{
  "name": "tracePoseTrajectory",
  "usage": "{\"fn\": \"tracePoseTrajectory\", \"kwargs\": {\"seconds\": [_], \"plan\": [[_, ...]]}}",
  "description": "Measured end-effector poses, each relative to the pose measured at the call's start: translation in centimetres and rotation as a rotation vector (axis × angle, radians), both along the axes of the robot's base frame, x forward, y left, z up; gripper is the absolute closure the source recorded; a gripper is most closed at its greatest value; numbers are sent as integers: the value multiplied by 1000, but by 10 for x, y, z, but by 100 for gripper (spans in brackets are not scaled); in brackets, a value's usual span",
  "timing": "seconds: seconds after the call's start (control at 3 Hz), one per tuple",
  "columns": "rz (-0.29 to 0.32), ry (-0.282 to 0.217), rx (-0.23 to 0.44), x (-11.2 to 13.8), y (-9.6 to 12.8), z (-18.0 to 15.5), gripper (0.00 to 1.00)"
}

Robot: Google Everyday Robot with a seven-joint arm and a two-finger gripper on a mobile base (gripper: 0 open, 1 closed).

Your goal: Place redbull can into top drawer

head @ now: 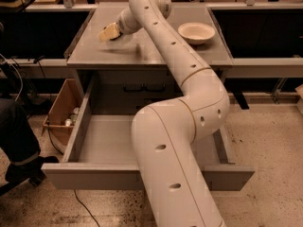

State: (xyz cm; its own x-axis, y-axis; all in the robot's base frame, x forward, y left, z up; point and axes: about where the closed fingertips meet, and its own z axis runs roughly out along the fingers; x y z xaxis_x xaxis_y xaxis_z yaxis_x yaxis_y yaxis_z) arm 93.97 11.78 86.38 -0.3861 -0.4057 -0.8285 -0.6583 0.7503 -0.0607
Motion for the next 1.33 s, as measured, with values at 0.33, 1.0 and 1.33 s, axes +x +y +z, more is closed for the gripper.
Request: {"fn": "tracePoseTrajectory", "kwargs": {"seconds": [0.33, 1.0, 1.33], "plan": [[-26, -4, 76, 7, 18, 9, 0], [-146, -53, 56, 34, 30, 4, 0], [-198, -58, 40, 43, 26, -4, 0]]}}
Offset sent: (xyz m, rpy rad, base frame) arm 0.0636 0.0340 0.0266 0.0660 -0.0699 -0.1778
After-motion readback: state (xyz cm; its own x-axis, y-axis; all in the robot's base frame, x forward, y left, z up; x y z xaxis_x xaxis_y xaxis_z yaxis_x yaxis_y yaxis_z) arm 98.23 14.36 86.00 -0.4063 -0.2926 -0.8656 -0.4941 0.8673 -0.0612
